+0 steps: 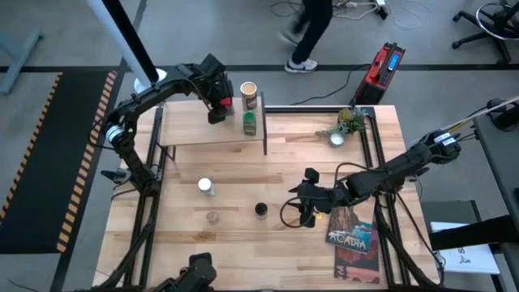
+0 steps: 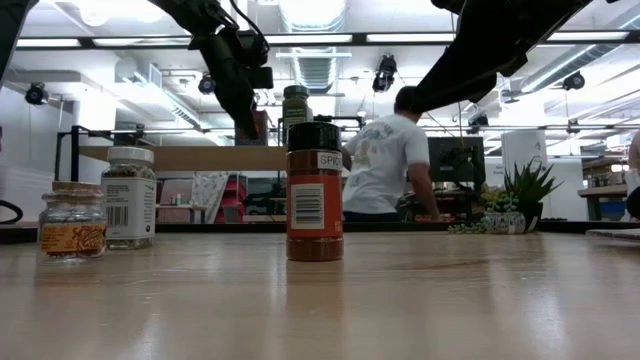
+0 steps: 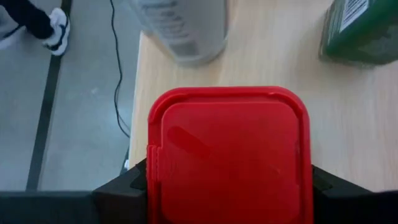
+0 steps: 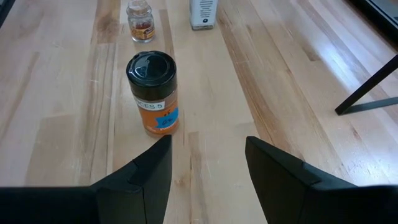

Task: Shelf spices
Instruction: Put the red seasoning can on the shelf

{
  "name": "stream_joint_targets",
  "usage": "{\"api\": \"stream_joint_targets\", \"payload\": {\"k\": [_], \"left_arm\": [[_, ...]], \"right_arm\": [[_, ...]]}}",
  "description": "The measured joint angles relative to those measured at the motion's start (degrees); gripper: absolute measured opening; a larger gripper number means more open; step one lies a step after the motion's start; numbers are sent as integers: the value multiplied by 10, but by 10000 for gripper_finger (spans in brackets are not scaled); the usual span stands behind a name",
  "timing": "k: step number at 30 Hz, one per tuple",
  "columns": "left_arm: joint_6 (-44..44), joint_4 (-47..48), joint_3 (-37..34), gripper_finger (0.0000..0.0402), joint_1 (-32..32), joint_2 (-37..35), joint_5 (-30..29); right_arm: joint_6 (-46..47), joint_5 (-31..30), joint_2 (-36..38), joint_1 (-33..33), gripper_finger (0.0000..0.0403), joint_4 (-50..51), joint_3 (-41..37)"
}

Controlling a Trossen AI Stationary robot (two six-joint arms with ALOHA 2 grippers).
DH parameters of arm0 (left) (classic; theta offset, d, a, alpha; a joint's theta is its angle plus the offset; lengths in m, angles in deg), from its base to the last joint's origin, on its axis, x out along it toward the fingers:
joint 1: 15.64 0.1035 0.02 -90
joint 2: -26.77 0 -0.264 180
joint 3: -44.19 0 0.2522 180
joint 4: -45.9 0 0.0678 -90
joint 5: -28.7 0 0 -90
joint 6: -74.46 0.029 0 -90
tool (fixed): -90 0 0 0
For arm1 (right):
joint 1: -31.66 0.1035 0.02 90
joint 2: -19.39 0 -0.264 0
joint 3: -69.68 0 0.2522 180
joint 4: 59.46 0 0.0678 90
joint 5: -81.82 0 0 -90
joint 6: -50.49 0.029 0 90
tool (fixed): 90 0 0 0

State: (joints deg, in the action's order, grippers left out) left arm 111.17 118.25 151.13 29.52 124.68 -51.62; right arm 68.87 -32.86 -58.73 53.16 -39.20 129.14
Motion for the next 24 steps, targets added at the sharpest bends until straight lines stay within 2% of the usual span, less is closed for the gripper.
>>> {"api": "stream_joint_targets", "payload": {"k": [8,24], "left_arm": [[8,44,14,194,26,3,-1],[38,59,11,194,37,2,-1]], "right_arm": [[10,0,0,1,181,0,-7],[12,0,0,10,181,0,-9]]}}
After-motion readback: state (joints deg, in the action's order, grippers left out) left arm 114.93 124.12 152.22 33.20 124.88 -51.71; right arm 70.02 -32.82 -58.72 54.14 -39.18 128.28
